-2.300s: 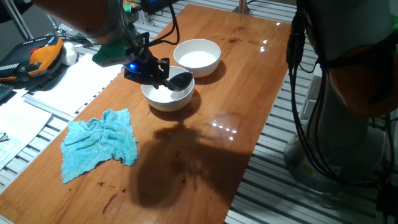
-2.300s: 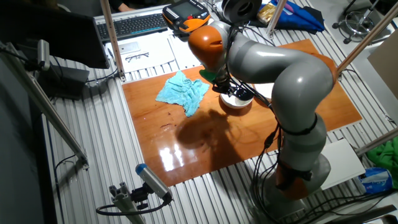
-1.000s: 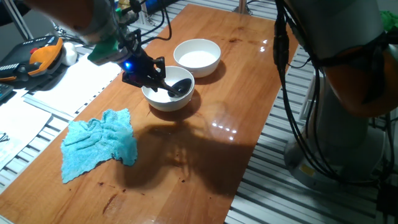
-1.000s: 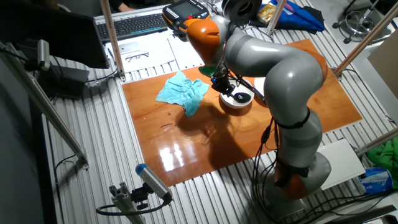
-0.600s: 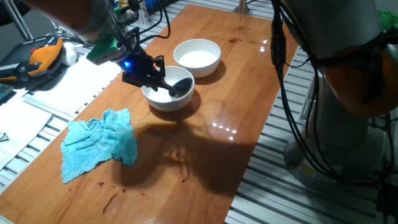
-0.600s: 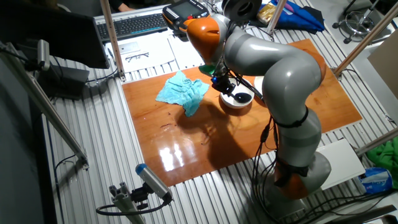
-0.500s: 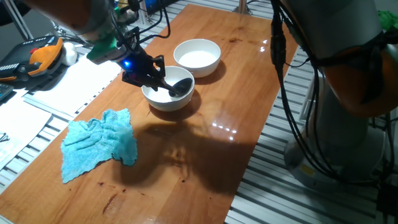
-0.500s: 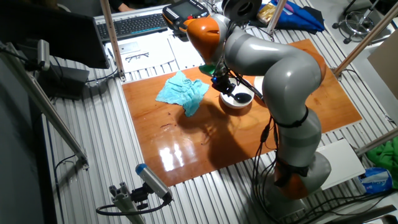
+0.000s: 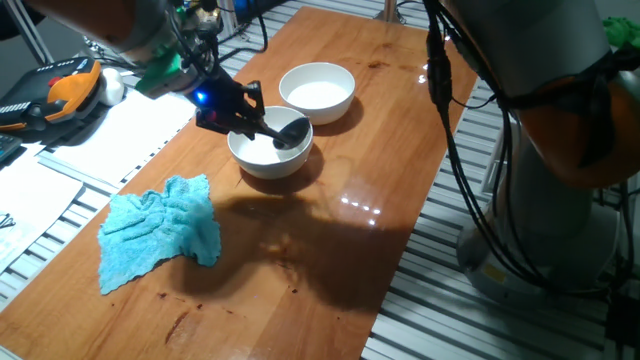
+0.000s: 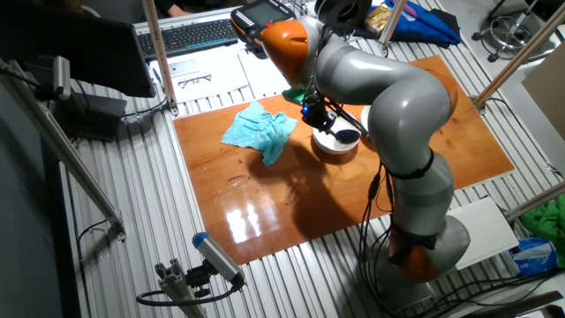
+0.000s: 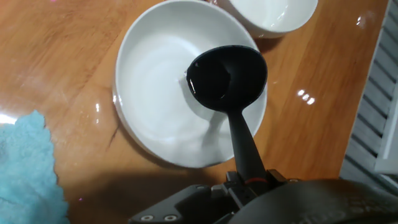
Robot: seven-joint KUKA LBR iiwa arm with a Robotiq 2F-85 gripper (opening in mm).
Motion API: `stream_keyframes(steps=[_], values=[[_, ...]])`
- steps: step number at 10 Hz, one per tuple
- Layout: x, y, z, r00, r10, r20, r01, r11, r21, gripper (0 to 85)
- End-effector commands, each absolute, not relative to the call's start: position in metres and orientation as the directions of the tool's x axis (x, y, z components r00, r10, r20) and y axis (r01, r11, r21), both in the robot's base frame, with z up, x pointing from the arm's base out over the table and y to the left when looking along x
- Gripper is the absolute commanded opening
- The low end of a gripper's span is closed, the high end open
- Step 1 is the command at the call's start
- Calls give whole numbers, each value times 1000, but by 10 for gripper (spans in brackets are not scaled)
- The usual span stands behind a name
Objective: Scoop water with a large spoon from one bowl to another
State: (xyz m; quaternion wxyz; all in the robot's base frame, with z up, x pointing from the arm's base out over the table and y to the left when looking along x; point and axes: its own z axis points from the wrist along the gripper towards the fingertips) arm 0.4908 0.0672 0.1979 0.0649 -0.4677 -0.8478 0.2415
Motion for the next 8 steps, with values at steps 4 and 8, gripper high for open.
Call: stream_keyframes(steps=[4, 8], values=[[491, 67, 198, -573, 812, -111, 742, 456, -492, 0], [491, 67, 198, -586, 803, -111, 723, 456, -519, 0]])
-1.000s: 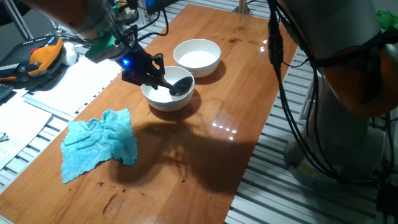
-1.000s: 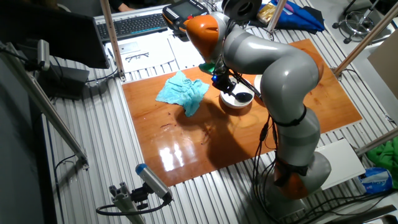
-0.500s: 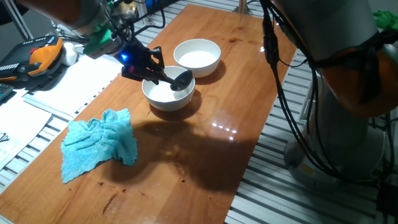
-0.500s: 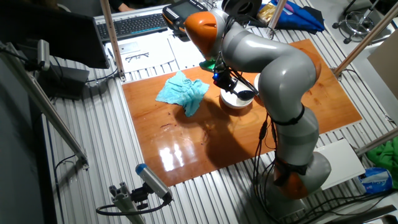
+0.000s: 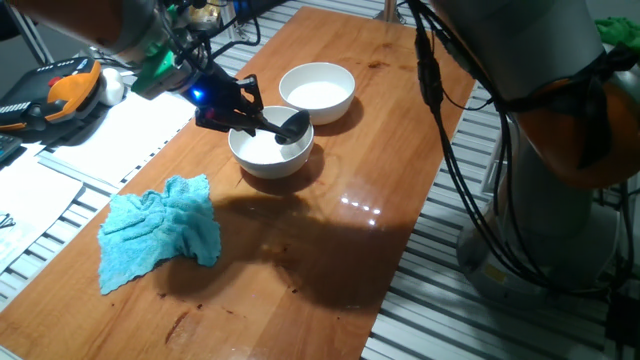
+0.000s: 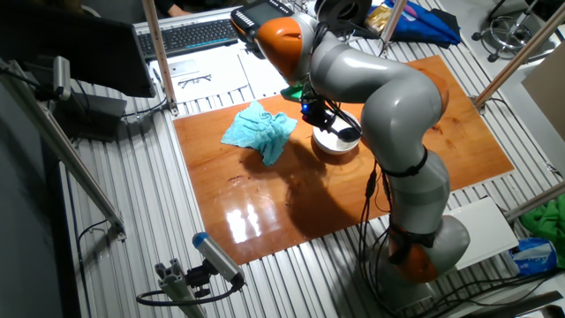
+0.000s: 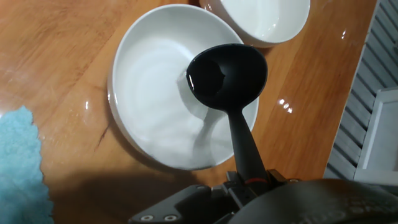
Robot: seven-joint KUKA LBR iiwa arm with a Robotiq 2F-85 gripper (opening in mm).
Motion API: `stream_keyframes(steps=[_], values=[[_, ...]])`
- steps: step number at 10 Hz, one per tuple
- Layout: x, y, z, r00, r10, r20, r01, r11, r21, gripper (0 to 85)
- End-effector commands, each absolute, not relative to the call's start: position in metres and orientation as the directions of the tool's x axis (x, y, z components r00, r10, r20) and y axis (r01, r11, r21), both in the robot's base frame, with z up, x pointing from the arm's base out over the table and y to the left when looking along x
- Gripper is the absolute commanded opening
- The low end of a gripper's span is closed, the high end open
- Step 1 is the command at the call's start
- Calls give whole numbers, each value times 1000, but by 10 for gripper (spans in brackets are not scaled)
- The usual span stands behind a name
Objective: Scoop water with a large spoon from one bowl to another
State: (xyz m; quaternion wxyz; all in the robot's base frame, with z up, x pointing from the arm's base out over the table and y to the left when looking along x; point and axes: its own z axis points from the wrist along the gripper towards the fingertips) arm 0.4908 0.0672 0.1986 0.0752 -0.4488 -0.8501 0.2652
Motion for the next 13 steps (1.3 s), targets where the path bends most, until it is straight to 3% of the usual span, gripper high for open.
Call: stream_keyframes(steps=[1, 13], values=[[491, 67, 199, -588, 802, -110, 721, 457, -521, 0], [491, 72, 199, -572, 812, -117, 729, 438, -526, 0]])
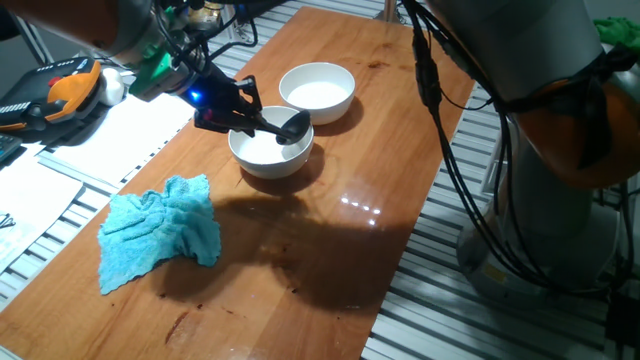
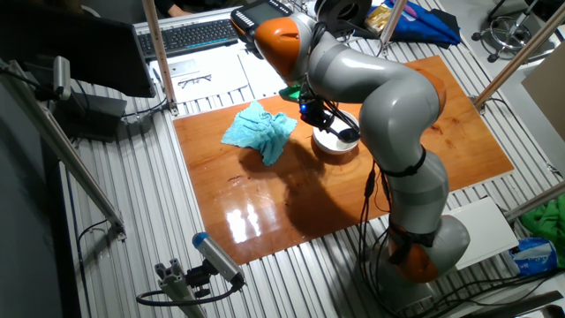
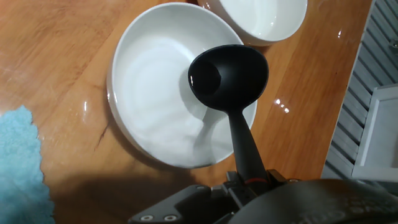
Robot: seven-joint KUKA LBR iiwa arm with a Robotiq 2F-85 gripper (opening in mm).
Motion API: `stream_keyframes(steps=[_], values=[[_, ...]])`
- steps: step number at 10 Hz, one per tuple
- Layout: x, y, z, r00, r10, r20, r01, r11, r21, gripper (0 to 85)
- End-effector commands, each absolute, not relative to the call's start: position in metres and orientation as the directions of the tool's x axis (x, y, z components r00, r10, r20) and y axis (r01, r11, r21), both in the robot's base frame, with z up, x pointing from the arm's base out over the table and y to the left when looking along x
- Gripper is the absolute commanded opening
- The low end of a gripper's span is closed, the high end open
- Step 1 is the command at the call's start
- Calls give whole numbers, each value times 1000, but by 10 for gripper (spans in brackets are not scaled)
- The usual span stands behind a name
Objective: Scoop water with a large spoon from one bowl to another
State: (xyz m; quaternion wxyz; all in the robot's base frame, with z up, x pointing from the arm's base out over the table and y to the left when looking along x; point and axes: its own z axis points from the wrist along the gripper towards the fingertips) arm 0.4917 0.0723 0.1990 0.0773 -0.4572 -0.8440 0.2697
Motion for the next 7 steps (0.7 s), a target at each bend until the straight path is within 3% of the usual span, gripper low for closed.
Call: stream_keyframes(steps=[1, 7], values=[[492, 73, 199, -561, 820, -111, 734, 431, -525, 0], [494, 76, 198, -550, 827, -118, 728, 406, -552, 0]])
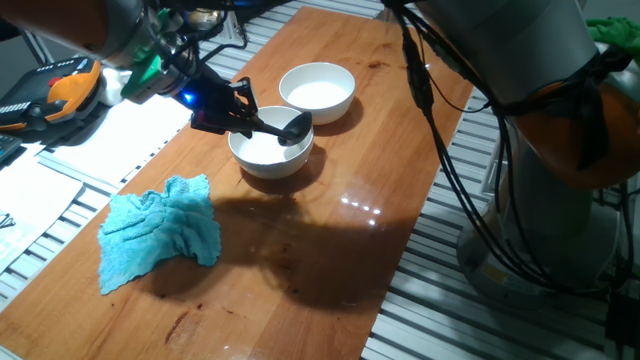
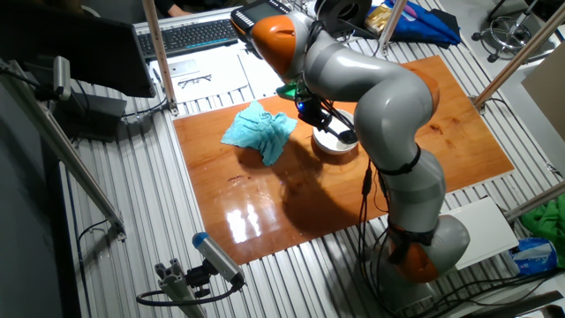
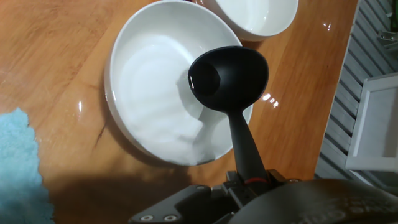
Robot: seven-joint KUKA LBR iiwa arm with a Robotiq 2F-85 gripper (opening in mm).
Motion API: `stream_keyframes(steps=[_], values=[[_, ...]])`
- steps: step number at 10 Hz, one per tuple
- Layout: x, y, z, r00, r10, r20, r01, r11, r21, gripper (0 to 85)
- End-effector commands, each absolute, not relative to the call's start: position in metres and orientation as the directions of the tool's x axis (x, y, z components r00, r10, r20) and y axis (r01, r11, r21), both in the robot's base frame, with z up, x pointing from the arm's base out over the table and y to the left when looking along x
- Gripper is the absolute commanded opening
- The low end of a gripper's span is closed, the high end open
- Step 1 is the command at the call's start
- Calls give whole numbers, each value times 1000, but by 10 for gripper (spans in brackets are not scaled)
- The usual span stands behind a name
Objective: Scoop water with a large spoon from one bowl to another
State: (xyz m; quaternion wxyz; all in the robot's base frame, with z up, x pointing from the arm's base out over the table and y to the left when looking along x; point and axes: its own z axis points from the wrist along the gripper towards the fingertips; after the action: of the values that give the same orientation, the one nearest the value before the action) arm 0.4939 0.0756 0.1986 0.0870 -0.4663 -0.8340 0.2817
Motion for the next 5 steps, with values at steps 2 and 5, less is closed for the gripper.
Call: stream_keyframes(steps=[2, 5], values=[[494, 75, 199, -555, 824, -113, 723, 410, -556, 0], [493, 75, 200, -556, 824, -109, 720, 412, -559, 0]])
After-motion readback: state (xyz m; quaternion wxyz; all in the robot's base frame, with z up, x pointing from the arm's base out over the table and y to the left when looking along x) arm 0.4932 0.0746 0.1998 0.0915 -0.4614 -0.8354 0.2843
